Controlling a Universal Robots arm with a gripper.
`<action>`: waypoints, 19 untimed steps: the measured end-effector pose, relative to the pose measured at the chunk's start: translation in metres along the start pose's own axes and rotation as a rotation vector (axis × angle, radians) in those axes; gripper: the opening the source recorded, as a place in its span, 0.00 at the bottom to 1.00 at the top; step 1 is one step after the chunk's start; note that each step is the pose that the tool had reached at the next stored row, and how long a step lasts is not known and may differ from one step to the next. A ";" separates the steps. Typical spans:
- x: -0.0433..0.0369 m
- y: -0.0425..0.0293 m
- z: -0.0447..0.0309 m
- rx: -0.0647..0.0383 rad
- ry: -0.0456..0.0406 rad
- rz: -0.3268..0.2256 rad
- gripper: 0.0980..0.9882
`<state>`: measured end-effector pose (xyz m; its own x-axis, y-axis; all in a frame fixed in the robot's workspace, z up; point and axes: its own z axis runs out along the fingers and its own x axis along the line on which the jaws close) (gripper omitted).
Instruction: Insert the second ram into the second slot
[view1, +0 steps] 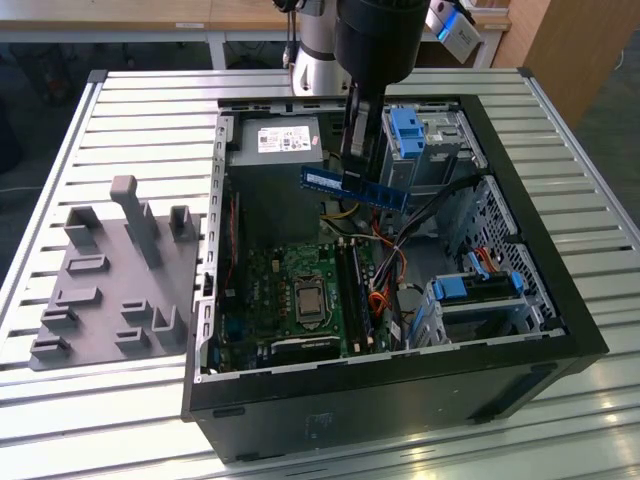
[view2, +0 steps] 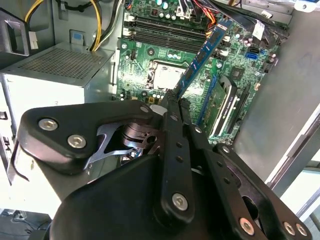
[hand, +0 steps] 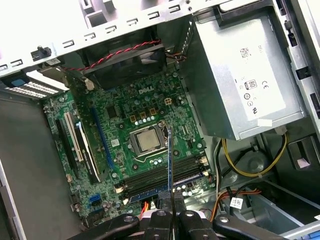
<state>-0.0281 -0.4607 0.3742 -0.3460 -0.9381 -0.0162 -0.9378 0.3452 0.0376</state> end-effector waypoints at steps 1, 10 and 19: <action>0.0000 0.0000 0.0000 0.000 -0.0001 0.003 0.04; 0.0000 0.0000 0.0000 0.000 -0.0010 0.027 0.04; 0.0000 0.0000 0.0000 0.001 -0.0018 0.047 0.04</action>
<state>-0.0281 -0.4607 0.3742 -0.3901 -0.9206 -0.0162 -0.9203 0.3893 0.0376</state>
